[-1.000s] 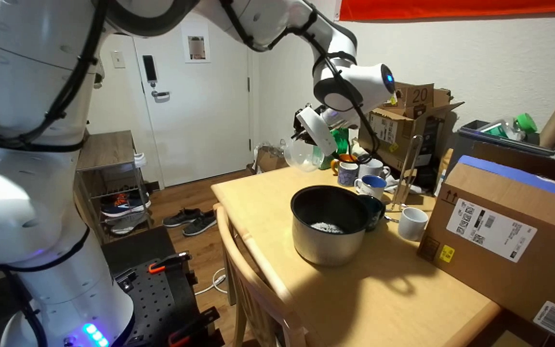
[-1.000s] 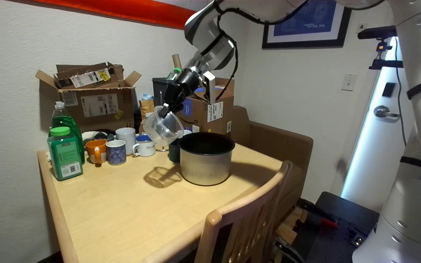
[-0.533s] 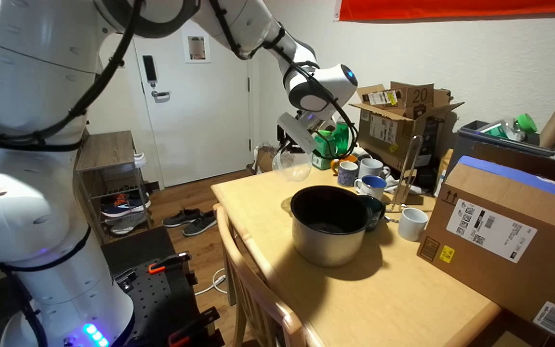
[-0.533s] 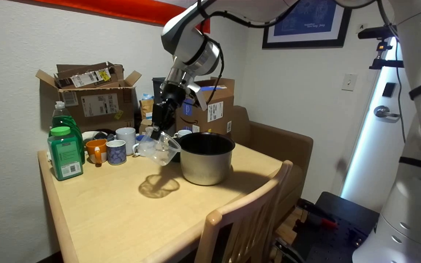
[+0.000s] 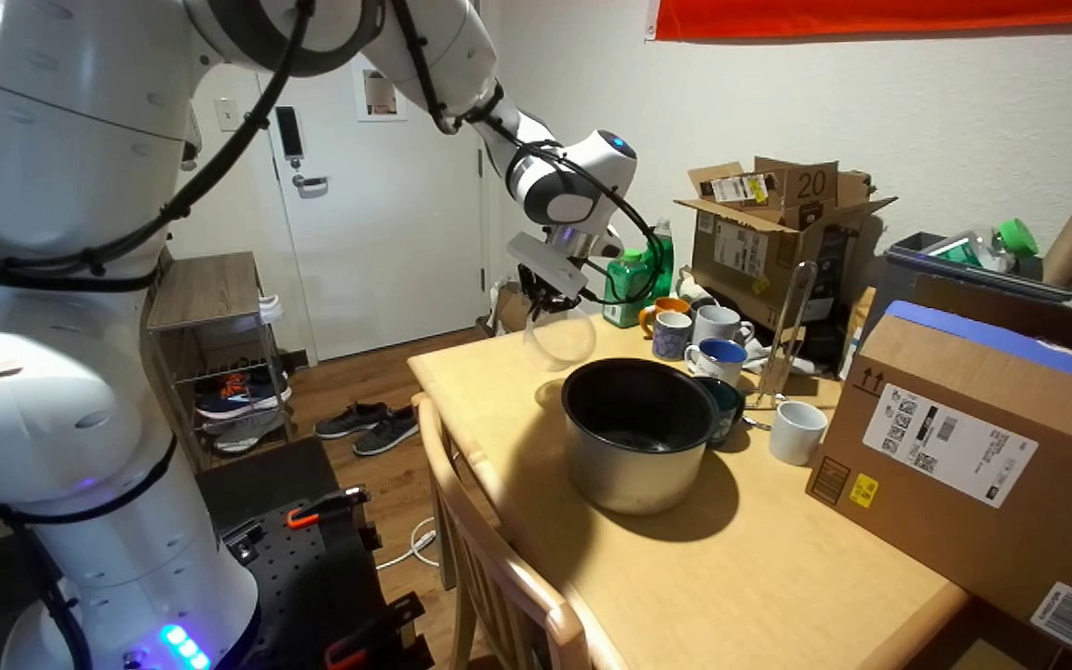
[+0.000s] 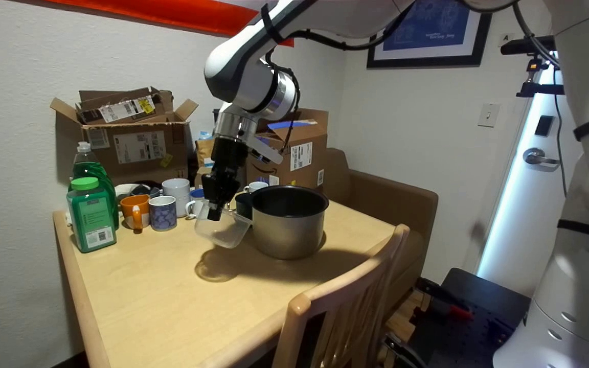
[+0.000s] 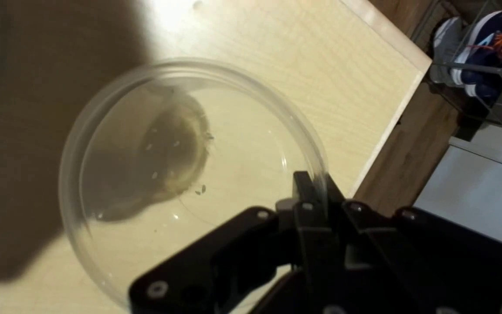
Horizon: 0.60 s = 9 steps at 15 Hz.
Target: Pick up the plastic bowl and pour its contents in the white pot.
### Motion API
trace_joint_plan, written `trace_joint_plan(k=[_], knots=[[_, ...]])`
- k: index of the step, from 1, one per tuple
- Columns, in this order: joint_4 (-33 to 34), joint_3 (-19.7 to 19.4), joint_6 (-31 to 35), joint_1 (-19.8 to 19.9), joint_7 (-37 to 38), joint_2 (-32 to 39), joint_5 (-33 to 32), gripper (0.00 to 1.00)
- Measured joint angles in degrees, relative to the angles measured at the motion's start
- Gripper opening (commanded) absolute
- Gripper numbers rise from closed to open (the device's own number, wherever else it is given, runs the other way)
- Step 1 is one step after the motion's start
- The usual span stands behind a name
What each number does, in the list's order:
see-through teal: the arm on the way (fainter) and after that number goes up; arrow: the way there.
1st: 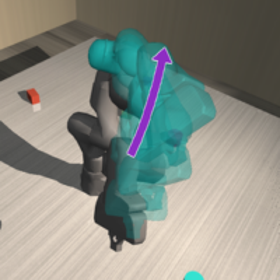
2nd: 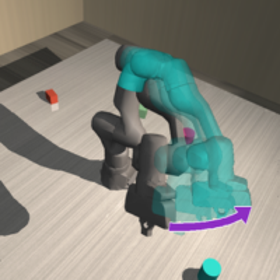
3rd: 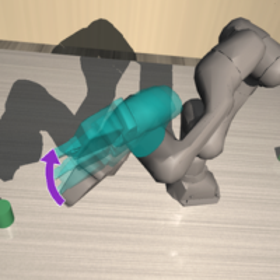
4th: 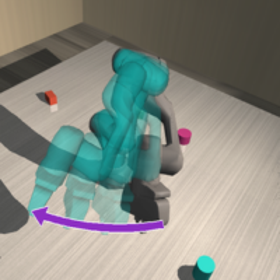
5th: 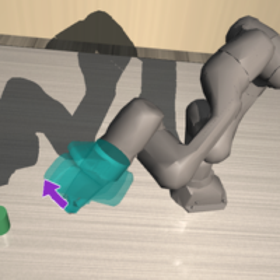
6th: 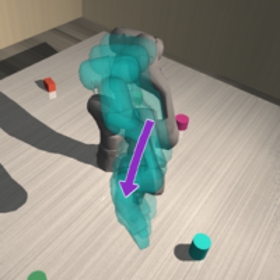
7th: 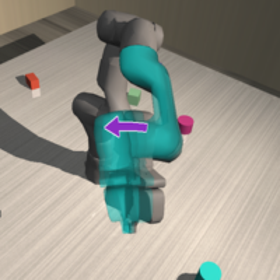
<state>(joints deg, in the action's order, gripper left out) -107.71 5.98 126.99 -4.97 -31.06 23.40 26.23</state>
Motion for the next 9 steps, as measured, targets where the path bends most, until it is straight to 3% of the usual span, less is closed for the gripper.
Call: trace_joint_plan(k=[9], knots=[[-0.08, 2.41, 3.91, -2.43, 11.36, 3.8, -15.12, 0.02]])
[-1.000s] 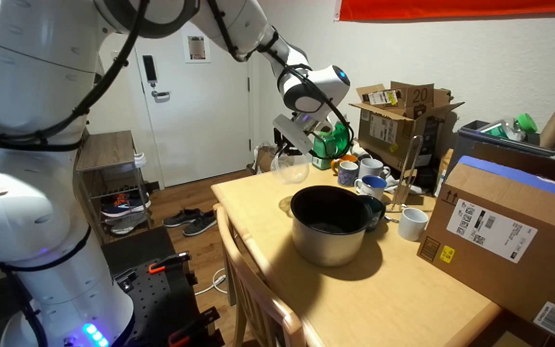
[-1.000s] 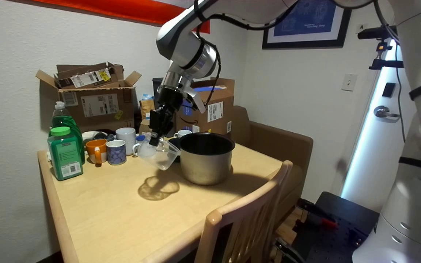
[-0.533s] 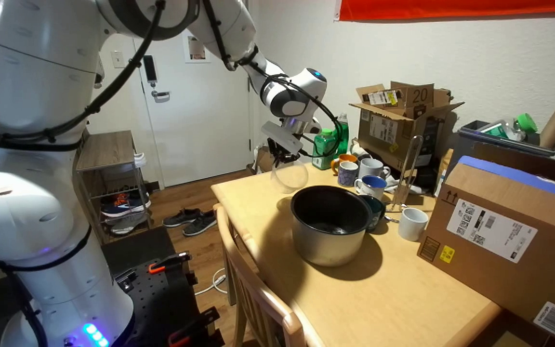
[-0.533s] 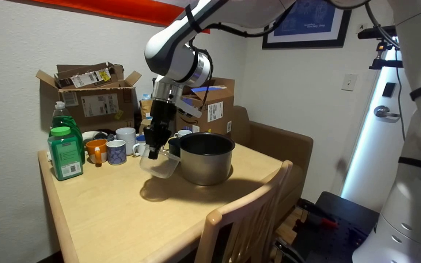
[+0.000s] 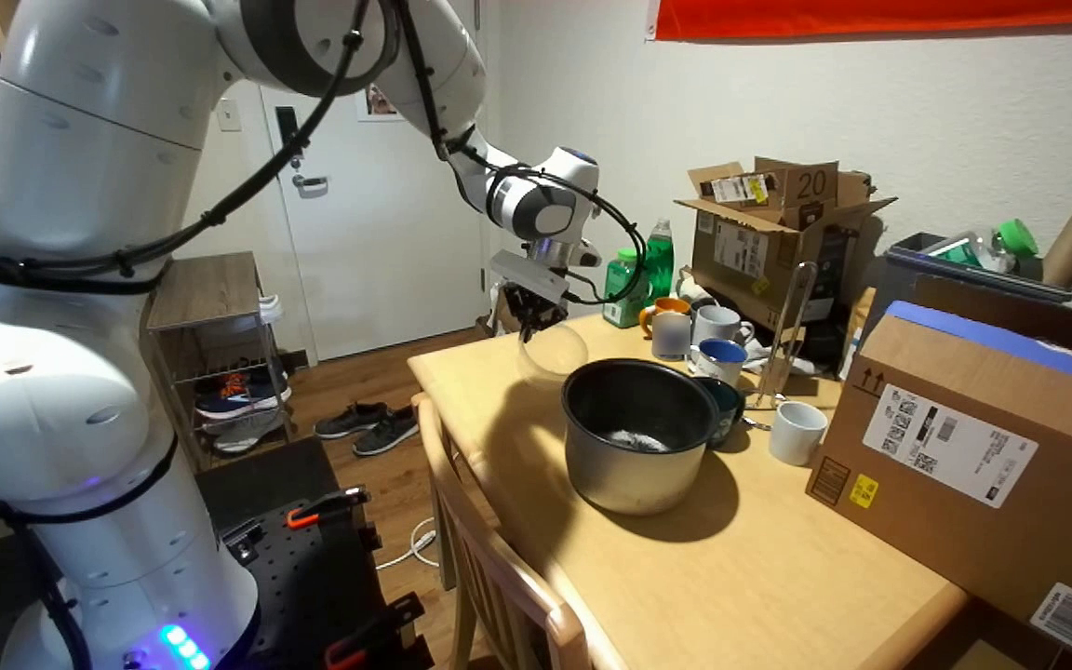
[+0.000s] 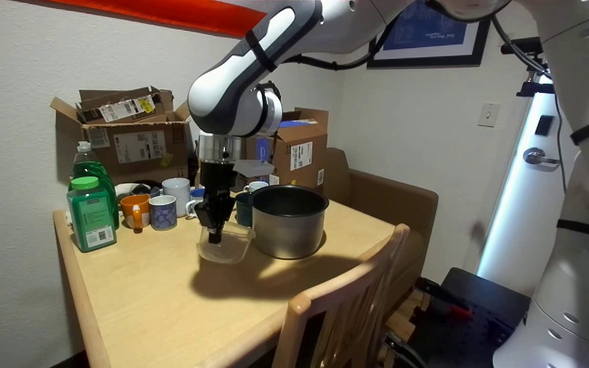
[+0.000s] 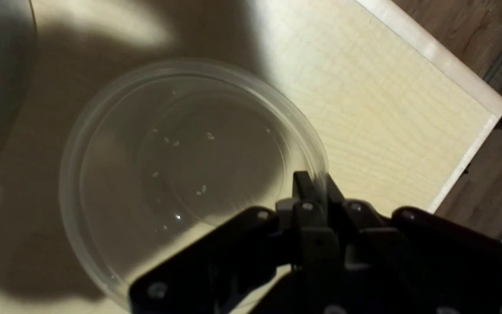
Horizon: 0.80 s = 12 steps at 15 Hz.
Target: Pick up the plastic bowl and pour its contents in the white pot.
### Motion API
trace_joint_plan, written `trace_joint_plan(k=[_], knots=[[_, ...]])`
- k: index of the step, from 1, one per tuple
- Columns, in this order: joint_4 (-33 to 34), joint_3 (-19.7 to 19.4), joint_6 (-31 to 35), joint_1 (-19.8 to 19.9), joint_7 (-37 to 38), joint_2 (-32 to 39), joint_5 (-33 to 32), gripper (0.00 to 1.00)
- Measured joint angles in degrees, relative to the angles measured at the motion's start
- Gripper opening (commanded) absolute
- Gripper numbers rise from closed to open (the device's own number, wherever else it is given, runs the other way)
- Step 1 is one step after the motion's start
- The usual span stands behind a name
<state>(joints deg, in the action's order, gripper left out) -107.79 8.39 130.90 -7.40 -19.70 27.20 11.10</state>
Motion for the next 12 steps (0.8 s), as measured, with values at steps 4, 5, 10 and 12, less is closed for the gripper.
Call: trace_joint_plan(k=[4, 5, 10, 12], knots=[[0.39, 0.0, 3.32, -1.27, 4.54, 1.9, -5.48, 0.02], [0.64, 0.0, 3.72, -1.53, 5.38, 2.48, -6.37, 0.02], [2.6, -0.3, 5.7, -2.71, 8.95, 5.91, -11.31, 0.02], [3.38, -0.76, 6.47, -3.29, 10.59, 6.97, -13.3, 0.02]])
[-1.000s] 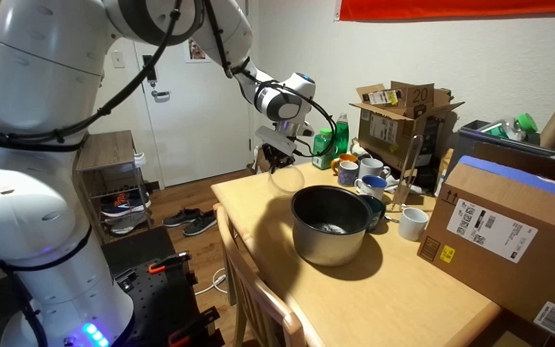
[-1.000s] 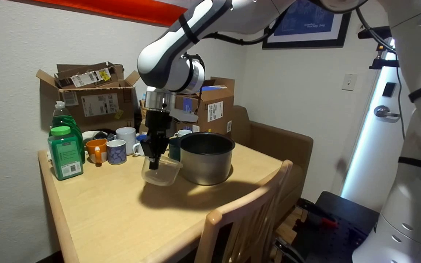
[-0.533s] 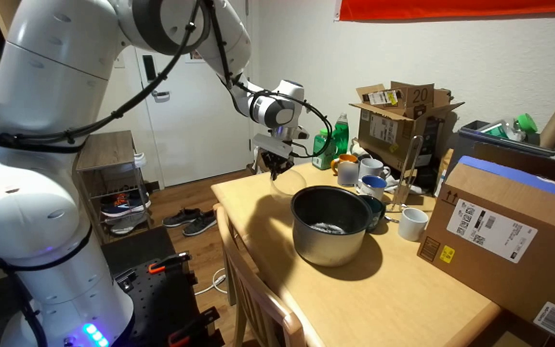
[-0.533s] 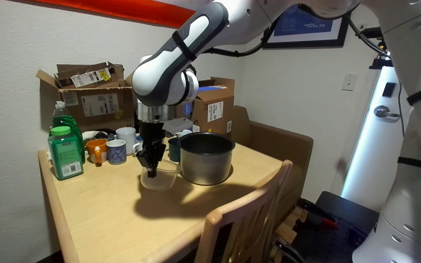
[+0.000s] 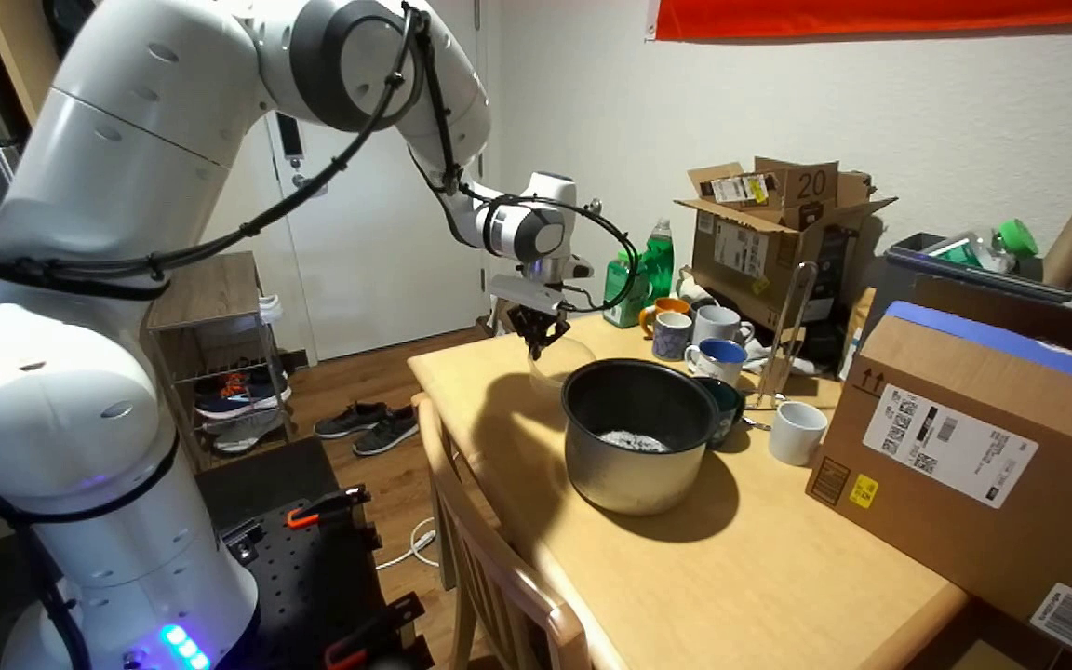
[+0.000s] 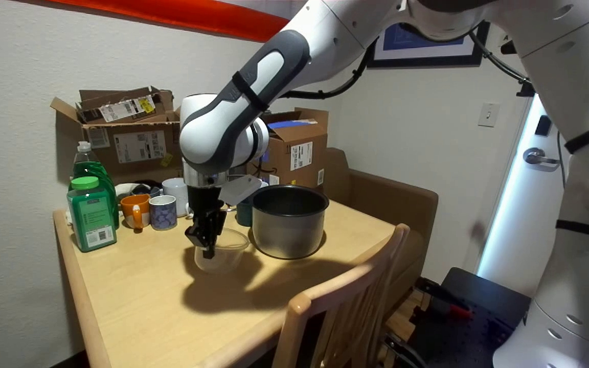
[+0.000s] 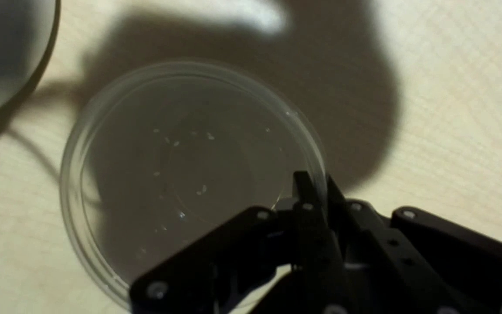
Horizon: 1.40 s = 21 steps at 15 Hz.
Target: Pick up the plastic bowl and pour its contents in the white pot.
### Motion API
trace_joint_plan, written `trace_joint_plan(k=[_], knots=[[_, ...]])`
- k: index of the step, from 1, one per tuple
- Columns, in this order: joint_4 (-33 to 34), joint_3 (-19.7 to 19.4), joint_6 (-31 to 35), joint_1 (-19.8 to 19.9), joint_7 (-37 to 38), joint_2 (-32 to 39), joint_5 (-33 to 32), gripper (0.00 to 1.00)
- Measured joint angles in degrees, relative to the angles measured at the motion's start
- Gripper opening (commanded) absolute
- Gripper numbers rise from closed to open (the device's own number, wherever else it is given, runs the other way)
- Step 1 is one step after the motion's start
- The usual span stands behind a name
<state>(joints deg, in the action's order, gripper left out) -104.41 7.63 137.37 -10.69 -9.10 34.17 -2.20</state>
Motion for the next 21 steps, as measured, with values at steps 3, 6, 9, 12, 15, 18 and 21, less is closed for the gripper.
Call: trace_joint_plan(k=[3, 6, 9, 12, 15, 18, 21], knots=[[1.34, -0.26, 0.03, -0.37, 0.86, 1.52, -1.51, 0.02], [2.93, -0.55, 0.03, -0.48, 1.72, 3.18, -2.93, 0.02], [4.34, -1.42, 0.03, -1.16, 2.81, 4.24, -4.53, 0.02], [5.23, -1.97, 0.01, -1.74, 3.16, 4.91, -5.42, 0.25], [5.62, -2.1, -0.01, -1.98, 3.8, 5.22, -5.78, 0.46], [5.64, -2.1, -0.01, -2.04, 3.8, 5.49, -5.78, 0.68], [5.64, -2.1, -0.01, -2.22, 3.8, 5.47, -5.82, 0.92]])
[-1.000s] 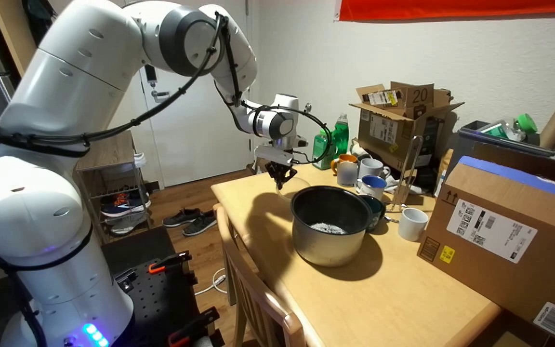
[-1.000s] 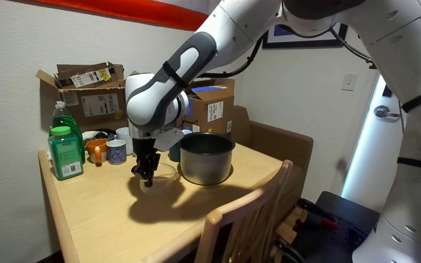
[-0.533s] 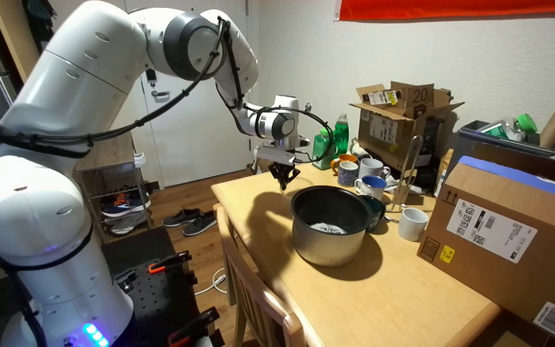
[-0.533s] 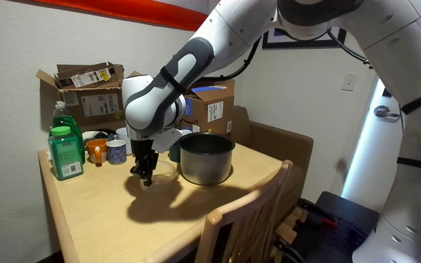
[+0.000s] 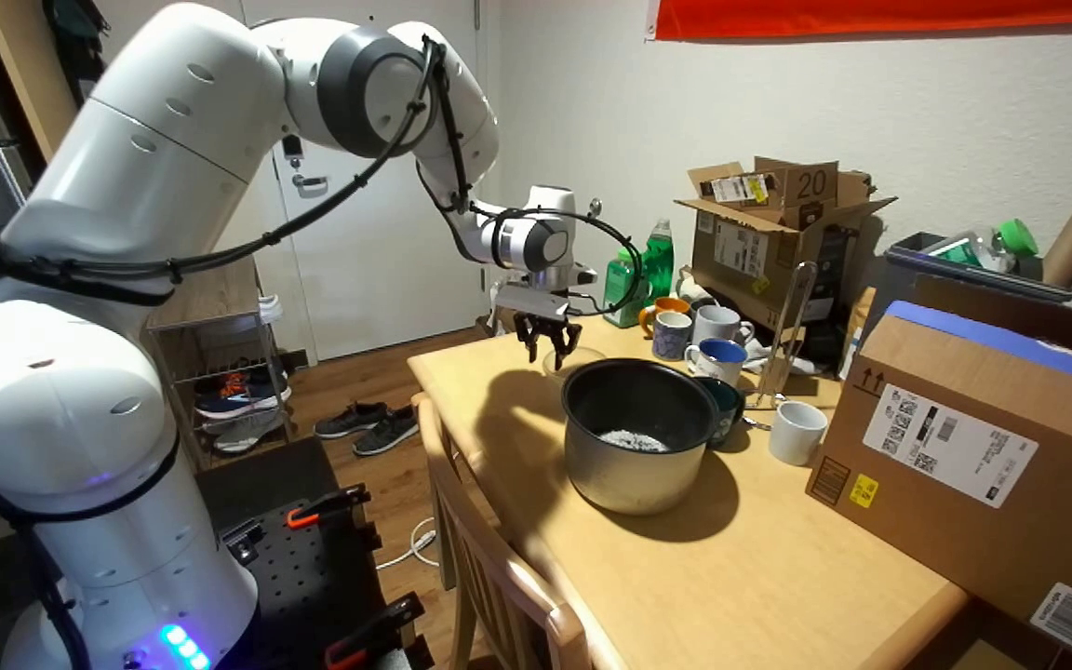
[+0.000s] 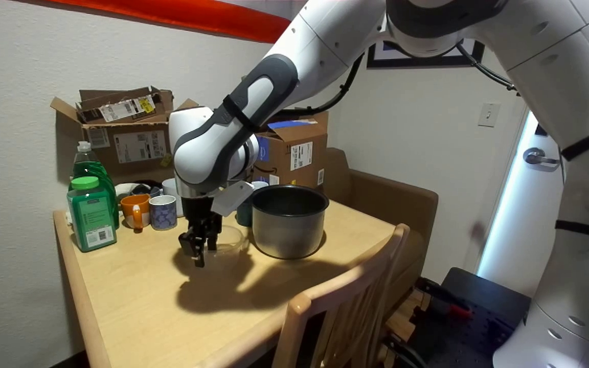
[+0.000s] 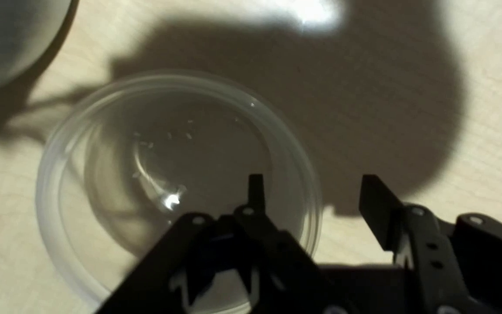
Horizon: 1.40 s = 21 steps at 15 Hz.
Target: Pick up the plastic bowl and pour its contents in the white pot.
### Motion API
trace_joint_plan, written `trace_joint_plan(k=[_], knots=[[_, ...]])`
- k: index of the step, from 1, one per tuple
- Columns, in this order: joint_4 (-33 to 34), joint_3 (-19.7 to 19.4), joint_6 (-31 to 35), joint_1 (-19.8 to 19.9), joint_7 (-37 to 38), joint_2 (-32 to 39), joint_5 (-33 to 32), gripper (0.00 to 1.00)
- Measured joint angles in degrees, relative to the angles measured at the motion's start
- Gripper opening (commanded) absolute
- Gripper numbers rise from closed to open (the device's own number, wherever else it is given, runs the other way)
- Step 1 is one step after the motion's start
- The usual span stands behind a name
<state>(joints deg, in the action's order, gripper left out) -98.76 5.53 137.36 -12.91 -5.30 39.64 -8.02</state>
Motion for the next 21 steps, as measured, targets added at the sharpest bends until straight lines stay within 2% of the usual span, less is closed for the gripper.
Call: trace_joint_plan(k=[1, 2, 9, 13, 21], knots=[[0.0, 0.0, 0.01, -0.1, 0.0, -0.04, -0.01, 0.98], [0.0, 0.0, 0.02, -0.2, 0.0, -0.15, -0.01, 1.0], [-2.02, 0.42, 0.24, -0.29, 0.0, -4.56, 0.04, 1.0], [-6.88, 2.21, 0.24, 0.65, -0.52, -9.67, 1.35, 1.0], [-20.61, 6.09, 2.66, 3.97, -6.65, -21.52, 9.38, 1.0]])
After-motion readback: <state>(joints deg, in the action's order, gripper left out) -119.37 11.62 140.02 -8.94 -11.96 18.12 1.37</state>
